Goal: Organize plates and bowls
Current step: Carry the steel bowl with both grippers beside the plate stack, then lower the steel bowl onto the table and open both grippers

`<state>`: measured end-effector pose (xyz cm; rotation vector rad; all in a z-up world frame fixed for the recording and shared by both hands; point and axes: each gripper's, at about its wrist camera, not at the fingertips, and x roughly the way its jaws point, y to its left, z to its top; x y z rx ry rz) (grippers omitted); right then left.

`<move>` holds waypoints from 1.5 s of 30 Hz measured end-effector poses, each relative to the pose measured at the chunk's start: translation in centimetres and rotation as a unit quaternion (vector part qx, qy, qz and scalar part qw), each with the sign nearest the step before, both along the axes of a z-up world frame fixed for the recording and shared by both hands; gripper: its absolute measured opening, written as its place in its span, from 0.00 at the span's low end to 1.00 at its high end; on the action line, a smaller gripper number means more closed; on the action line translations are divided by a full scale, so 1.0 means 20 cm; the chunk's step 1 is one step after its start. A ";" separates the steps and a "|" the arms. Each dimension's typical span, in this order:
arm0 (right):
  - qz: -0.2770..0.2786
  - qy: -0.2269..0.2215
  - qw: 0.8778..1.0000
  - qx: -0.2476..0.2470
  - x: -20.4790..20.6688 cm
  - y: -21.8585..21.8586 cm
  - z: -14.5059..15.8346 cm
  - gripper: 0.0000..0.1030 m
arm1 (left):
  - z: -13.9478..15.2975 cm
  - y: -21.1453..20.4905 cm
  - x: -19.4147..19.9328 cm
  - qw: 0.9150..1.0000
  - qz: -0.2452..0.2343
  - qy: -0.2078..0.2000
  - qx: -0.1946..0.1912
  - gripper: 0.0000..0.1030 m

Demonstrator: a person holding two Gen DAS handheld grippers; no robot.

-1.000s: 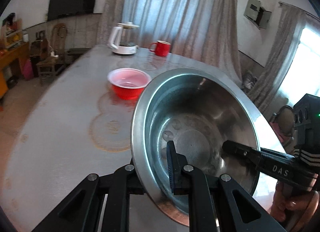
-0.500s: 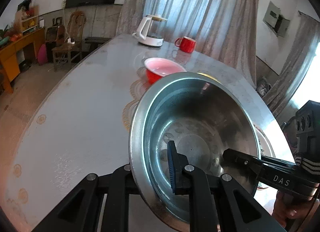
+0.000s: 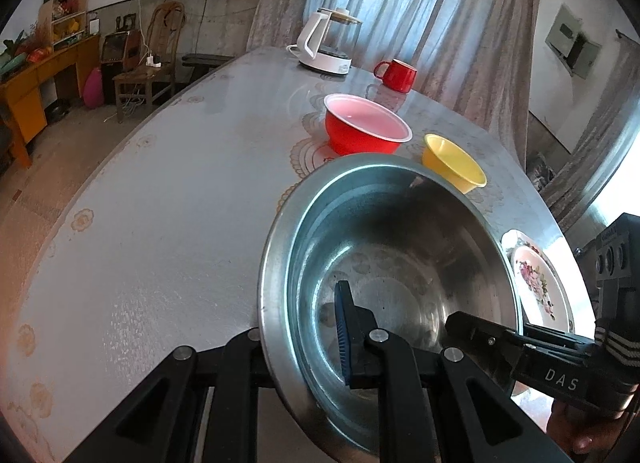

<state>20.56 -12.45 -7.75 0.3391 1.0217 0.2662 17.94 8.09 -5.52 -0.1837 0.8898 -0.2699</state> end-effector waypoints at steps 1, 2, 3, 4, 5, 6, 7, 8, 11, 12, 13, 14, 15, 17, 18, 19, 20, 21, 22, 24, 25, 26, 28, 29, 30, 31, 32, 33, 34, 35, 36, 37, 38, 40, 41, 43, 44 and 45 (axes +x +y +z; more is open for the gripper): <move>0.000 0.001 1.000 0.000 0.00 0.00 -0.01 0.13 | 0.00 -0.01 0.01 1.000 0.000 0.001 0.001 0.15; -0.001 0.003 1.000 -0.001 0.01 0.00 -0.02 0.13 | 0.00 -0.01 0.02 1.000 0.000 0.001 0.003 0.16; -0.002 0.003 1.000 -0.001 0.01 0.00 -0.02 0.13 | 0.00 -0.02 0.02 1.000 0.000 -0.001 0.005 0.16; -0.003 0.004 1.000 -0.002 0.02 0.00 -0.02 0.13 | -0.01 -0.02 0.03 1.000 0.000 -0.001 0.008 0.17; -0.005 0.005 1.000 -0.004 0.03 0.00 -0.02 0.13 | -0.01 -0.03 0.04 1.000 0.000 -0.002 0.010 0.17; -0.007 0.005 1.000 -0.007 0.04 0.01 -0.02 0.13 | -0.01 -0.03 0.05 1.000 0.000 -0.002 0.013 0.17; -0.008 0.005 1.000 -0.009 0.04 0.01 -0.02 0.13 | -0.01 -0.04 0.06 1.000 0.000 -0.002 0.015 0.17; -0.010 0.005 1.000 -0.013 0.05 0.02 -0.01 0.13 | -0.02 -0.04 0.07 1.000 0.000 -0.001 0.016 0.17; -0.012 0.007 1.000 -0.020 0.07 0.03 -0.01 0.14 | -0.02 -0.03 0.09 1.000 0.002 0.001 0.019 0.17; -0.012 0.008 1.000 -0.021 0.07 0.03 -0.02 0.14 | -0.03 -0.03 0.10 1.000 0.002 0.002 0.021 0.17; -0.012 0.010 1.000 -0.024 0.07 0.04 -0.02 0.14 | -0.03 -0.03 0.10 1.000 0.002 0.003 0.023 0.17; -0.012 0.011 1.000 -0.025 0.08 0.05 -0.03 0.14 | -0.04 -0.03 0.10 1.000 0.002 0.003 0.025 0.17; -0.012 0.012 0.999 -0.027 0.08 0.05 -0.03 0.14 | -0.04 -0.03 0.11 1.000 0.002 0.005 0.026 0.17; -0.013 0.015 0.999 -0.033 0.08 0.06 -0.03 0.14 | -0.05 -0.02 0.12 1.000 0.003 0.007 0.026 0.17; -0.013 0.016 0.999 -0.035 0.08 0.07 -0.03 0.15 | -0.05 -0.02 0.12 1.000 0.002 0.008 0.027 0.17; -0.014 0.018 0.999 -0.038 0.09 0.07 -0.03 0.15 | -0.06 -0.03 0.13 1.000 0.001 0.010 0.028 0.17; -0.014 0.017 0.999 -0.042 0.09 0.08 -0.03 0.17 | -0.06 -0.03 0.13 1.000 0.000 0.011 0.028 0.17; -0.014 0.015 0.998 -0.052 0.09 0.09 -0.02 0.20 | -0.06 -0.04 0.13 0.999 -0.001 0.012 0.030 0.17; -0.014 0.012 0.998 -0.063 0.09 0.11 -0.01 0.22 | -0.06 -0.04 0.14 0.999 -0.001 0.012 0.032 0.17; -0.011 0.004 0.996 -0.086 0.09 0.13 0.01 0.25 | -0.07 -0.05 0.14 0.999 0.002 0.014 0.033 0.17; -0.010 0.002 0.996 -0.090 0.09 0.13 0.02 0.25 | -0.07 -0.04 0.15 0.999 0.004 0.015 0.033 0.17; -0.009 0.000 0.996 -0.093 0.10 0.14 0.03 0.25 | -0.08 -0.04 0.15 0.999 0.005 0.017 0.031 0.17; -0.009 0.002 0.996 -0.089 0.11 0.12 0.03 0.25 | -0.09 -0.04 0.16 0.999 0.006 0.021 0.028 0.17; -0.010 0.002 0.996 -0.088 0.11 0.12 0.03 0.25 | -0.09 -0.04 0.16 0.999 0.006 0.021 0.028 0.17; -0.009 0.001 0.996 -0.089 0.11 0.12 0.03 0.25 | -0.10 -0.04 0.16 0.999 0.005 0.022 0.029 0.17; -0.009 -0.001 0.996 -0.091 0.11 0.12 0.04 0.25 | -0.10 -0.04 0.16 0.999 0.006 0.022 0.030 0.17; -0.010 -0.002 0.996 -0.093 0.12 0.12 0.04 0.25 | -0.10 -0.04 0.16 0.999 0.006 0.022 0.030 0.17; -0.010 -0.003 0.995 -0.095 0.12 0.12 0.04 0.25 | -0.10 -0.04 0.16 0.999 0.006 0.022 0.030 0.17; -0.010 -0.003 0.995 -0.096 0.12 0.12 0.04 0.25 | -0.10 -0.04 0.16 0.999 0.006 0.022 0.030 0.17; -0.010 -0.004 0.995 -0.097 0.12 0.13 0.04 0.25 | -0.10 -0.04 0.16 0.999 0.006 0.022 0.030 0.17; -0.009 -0.004 0.995 -0.099 0.12 0.13 0.04 0.25 | -0.10 -0.04 0.17 0.999 0.007 0.023 0.030 0.17; -0.009 -0.005 0.995 -0.100 0.12 0.13 0.05 0.25 | -0.11 -0.04 0.17 0.999 0.007 0.024 0.030 0.17; -0.007 -0.006 0.995 -0.103 0.11 0.13 0.05 0.26 | -0.11 -0.04 0.17 0.999 0.007 0.024 0.030 0.17; -0.004 -0.009 0.995 -0.103 0.11 0.14 0.07 0.30 | -0.11 -0.04 0.17 0.999 0.008 0.023 0.034 0.17; -0.003 -0.011 0.994 -0.105 0.10 0.15 0.07 0.32 | -0.11 -0.04 0.17 0.999 0.009 0.024 0.036 0.17; -0.001 -0.016 0.994 -0.108 0.09 0.15 0.09 0.32 | -0.12 -0.03 0.17 0.999 0.011 0.025 0.035 0.17; 0.000 -0.020 0.994 -0.109 0.08 0.15 0.10 0.32 | -0.12 -0.03 0.17 0.999 0.011 0.025 0.033 0.17; 0.001 -0.022 0.994 -0.107 0.07 0.15 0.11 0.33 | -0.12 -0.03 0.17 0.999 0.012 0.025 0.033 0.17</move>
